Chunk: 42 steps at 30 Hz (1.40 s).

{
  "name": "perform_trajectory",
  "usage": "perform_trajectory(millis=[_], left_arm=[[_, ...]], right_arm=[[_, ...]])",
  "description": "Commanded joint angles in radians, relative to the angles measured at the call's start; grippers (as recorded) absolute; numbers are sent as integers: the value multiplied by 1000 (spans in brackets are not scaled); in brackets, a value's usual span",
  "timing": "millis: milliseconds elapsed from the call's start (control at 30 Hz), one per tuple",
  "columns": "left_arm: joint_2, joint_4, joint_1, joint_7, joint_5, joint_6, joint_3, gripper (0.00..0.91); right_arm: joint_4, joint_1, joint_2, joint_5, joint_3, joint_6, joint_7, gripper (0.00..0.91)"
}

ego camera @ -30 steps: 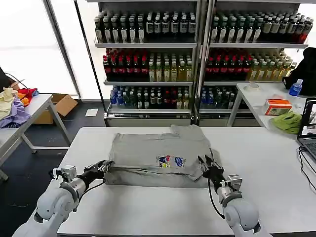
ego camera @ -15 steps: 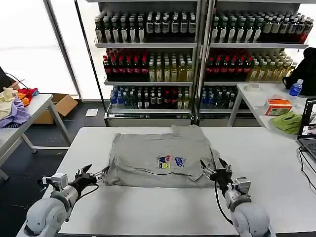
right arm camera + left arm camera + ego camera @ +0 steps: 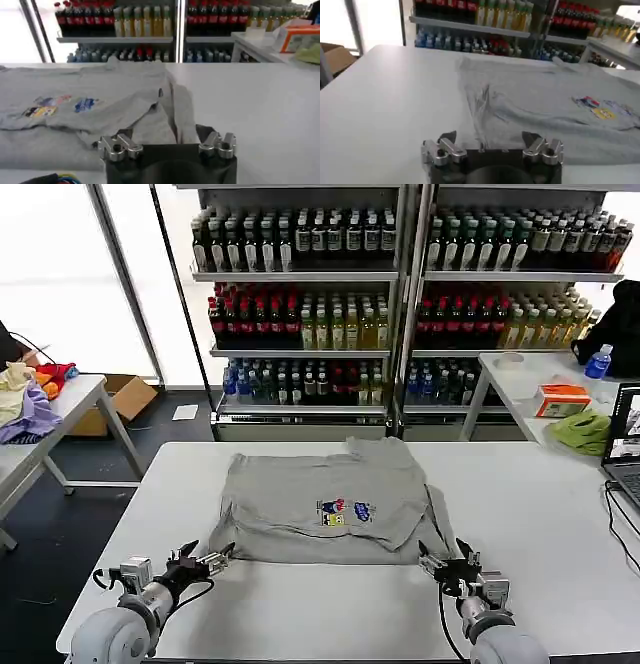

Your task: Fold and organize the clothes.

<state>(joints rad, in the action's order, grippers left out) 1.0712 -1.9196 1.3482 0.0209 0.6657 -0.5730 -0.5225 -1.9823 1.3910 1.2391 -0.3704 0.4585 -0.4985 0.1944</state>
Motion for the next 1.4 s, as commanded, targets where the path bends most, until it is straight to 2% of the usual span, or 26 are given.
perform_trajectory(millis=[33, 333, 567, 867, 1100, 1200, 1400], left_arm=[[33, 44, -8, 3, -6, 11, 21, 0], [35, 49, 0, 2, -4, 28, 20, 0], [30, 6, 48, -1, 4, 34, -6, 0], [83, -166, 238, 5, -1, 21, -68, 0], [125, -290, 426, 2, -69, 18, -117, 0], [121, -328, 511, -6, -93, 6, -139, 0], [119, -346, 549, -5, -142, 2, -165, 0]], right_arm=[[17, 6, 9, 2, -12, -14, 35, 0], [24, 17, 3, -25, -4, -7, 29, 0], [-33, 51, -16, -62, 21, -3, 15, 0], [-162, 207, -40, -75, 83, 3, -12, 0], [-270, 429, -26, -42, 124, 31, -33, 0], [-311, 532, -27, -21, 157, 44, -46, 0], [-323, 596, -38, -14, 197, 69, -57, 0]])
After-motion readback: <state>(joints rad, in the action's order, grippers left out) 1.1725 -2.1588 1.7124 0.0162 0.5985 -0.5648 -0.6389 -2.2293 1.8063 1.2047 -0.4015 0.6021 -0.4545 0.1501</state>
